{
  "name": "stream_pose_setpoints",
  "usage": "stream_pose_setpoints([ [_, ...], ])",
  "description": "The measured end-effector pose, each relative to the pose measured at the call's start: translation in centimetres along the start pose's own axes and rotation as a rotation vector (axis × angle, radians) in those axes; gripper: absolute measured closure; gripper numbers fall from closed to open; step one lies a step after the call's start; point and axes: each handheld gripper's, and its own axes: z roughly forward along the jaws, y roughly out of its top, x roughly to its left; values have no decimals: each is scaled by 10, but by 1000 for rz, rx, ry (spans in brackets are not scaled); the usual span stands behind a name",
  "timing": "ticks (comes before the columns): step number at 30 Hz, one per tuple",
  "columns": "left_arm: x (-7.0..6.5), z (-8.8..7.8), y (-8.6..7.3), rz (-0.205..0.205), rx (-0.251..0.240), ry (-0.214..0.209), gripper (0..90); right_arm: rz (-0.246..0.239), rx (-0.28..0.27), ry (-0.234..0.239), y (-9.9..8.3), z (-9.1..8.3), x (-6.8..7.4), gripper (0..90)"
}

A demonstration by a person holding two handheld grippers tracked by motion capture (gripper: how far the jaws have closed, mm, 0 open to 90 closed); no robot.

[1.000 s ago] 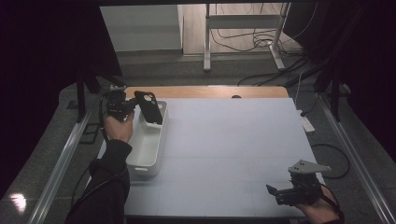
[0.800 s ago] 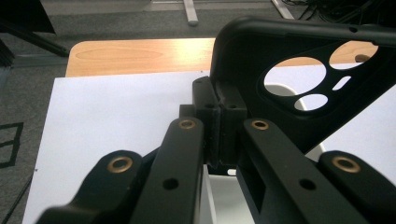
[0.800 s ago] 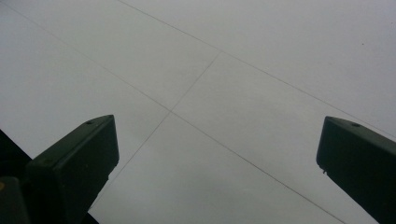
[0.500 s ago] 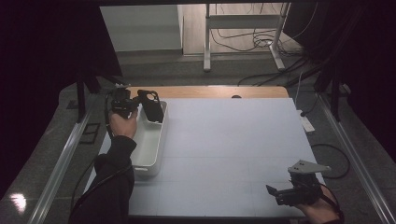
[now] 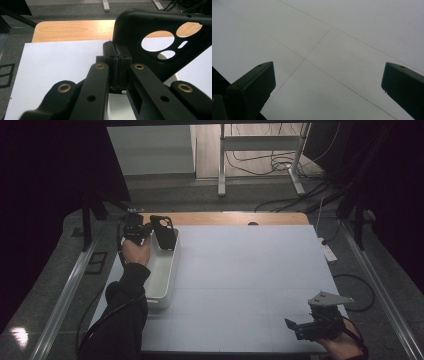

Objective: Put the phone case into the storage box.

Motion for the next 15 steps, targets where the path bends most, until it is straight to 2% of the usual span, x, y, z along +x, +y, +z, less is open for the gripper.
stream_pose_setpoints([
  [15,-3,10,3,-18,2,23,885,-6,1,6,0,0,0,0],
])
